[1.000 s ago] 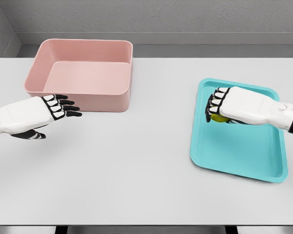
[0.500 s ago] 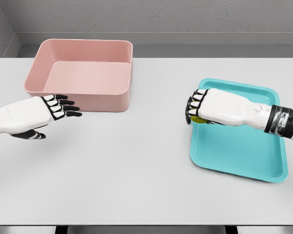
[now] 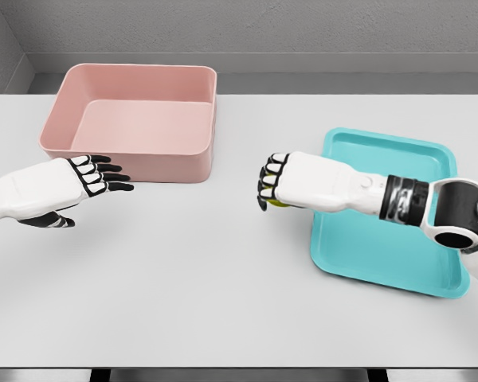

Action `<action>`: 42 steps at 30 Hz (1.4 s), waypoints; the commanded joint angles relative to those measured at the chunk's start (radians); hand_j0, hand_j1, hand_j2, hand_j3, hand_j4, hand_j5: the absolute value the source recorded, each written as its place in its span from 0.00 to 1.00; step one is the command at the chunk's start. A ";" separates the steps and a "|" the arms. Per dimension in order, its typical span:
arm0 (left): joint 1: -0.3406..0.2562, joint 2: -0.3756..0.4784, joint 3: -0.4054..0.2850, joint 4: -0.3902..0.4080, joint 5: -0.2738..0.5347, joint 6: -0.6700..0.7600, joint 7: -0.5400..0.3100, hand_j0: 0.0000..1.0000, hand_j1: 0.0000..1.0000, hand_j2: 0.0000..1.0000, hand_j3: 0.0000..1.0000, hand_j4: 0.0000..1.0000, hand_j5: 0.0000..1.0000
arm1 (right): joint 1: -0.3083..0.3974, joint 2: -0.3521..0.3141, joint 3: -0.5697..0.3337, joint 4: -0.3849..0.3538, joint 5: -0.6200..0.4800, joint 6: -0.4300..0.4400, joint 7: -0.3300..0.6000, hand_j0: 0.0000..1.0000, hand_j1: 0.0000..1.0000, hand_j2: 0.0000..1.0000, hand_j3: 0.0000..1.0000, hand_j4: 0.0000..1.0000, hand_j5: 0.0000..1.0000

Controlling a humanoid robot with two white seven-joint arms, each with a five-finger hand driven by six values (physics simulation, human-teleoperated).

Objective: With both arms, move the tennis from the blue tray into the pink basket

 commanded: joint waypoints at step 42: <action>0.000 -0.001 0.001 0.001 0.003 0.001 0.001 1.00 1.00 1.00 1.00 1.00 1.00 | -0.020 0.128 0.178 0.116 0.108 0.002 -0.001 0.99 0.99 0.99 0.99 0.99 0.99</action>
